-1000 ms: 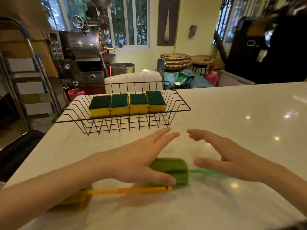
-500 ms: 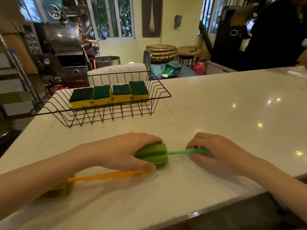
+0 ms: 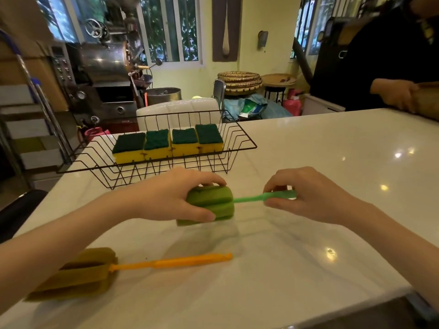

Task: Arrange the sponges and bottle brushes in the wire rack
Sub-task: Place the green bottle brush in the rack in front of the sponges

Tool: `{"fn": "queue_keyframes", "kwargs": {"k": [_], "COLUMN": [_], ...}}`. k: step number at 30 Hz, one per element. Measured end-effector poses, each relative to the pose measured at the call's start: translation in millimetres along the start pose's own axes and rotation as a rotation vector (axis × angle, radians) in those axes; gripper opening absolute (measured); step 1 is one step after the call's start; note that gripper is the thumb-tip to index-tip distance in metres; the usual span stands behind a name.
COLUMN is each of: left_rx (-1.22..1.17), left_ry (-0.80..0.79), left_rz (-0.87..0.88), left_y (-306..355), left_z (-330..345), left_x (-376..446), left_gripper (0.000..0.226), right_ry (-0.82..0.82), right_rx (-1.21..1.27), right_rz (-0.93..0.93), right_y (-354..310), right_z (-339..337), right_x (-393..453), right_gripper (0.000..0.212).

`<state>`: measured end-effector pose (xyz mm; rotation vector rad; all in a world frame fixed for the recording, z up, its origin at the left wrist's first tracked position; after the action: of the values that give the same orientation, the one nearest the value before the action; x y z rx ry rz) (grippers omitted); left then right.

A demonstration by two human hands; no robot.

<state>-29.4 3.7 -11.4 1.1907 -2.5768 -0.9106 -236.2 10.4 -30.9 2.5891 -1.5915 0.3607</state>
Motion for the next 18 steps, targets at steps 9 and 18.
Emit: {"fn": "queue_keyframes", "kwargs": {"k": [9,18], "left_rx": [-0.047,-0.176], "left_ry": [0.305,0.588], "left_rz": [-0.003,-0.009], "left_y": [-30.9,-71.4], "left_z": [-70.5,-126.5], "left_x": [-29.0,-43.6], "left_gripper": [0.051,0.05], "right_ry": [0.119,0.214], "right_rx": [-0.015,0.049], "right_rz": [-0.111,-0.128], "right_y": [-33.9,-54.6], "right_z": [-21.3,-27.7], "right_x": [77.3,153.8], "right_gripper": [0.019,0.022]}}
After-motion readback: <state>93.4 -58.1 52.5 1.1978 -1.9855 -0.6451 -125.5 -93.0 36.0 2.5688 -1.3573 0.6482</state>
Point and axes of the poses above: each hand's wrist, its own x-axis towards the middle knuckle, its own z-axis out of the palm, y = z × x, the point moved 4 cm from there along x, towards the middle knuckle, and after that the axes turned 15 degrees about -x, right-handed, at the moved point
